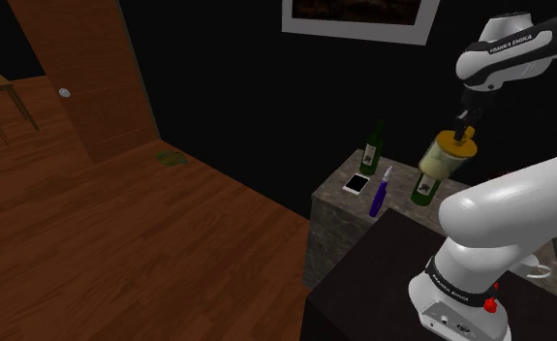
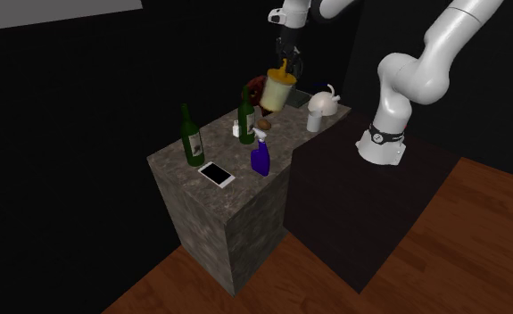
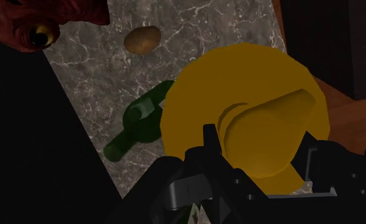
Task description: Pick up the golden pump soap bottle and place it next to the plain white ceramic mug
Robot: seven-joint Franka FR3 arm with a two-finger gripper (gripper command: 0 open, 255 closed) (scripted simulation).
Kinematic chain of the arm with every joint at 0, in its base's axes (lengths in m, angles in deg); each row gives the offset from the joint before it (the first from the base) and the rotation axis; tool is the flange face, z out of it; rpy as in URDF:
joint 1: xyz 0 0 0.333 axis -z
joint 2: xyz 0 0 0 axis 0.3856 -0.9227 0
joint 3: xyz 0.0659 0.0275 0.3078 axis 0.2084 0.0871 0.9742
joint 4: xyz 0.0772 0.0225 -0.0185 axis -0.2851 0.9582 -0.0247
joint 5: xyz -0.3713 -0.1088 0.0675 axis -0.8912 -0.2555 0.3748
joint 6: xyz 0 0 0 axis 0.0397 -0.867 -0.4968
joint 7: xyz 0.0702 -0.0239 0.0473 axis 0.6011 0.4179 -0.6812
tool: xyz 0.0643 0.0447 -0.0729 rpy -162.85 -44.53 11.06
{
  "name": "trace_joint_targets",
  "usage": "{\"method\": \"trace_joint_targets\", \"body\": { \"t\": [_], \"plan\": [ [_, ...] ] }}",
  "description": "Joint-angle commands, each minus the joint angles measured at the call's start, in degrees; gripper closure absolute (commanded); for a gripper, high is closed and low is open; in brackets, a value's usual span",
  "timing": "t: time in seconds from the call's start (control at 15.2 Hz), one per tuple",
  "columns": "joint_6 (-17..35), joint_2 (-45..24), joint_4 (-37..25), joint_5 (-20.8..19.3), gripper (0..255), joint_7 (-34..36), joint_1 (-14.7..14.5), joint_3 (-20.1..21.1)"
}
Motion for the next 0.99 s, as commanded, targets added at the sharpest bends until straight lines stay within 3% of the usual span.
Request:
{"method": "trace_joint_targets", "body": {
  "t": [0.0, 0.59, 0.92],
  "plan": [
    [-0.12, 1.5, 0.57, -1.26, 255, -2.41, 1.52, -1.66],
    [-0.46, 5.56, 0.21, -6.13, 255, -14.44, 7.62, -10.63],
    [3.85, 3.82, 2.76, -7.22, 255, -13.88, 7.52, -12.54]
  ]
}}
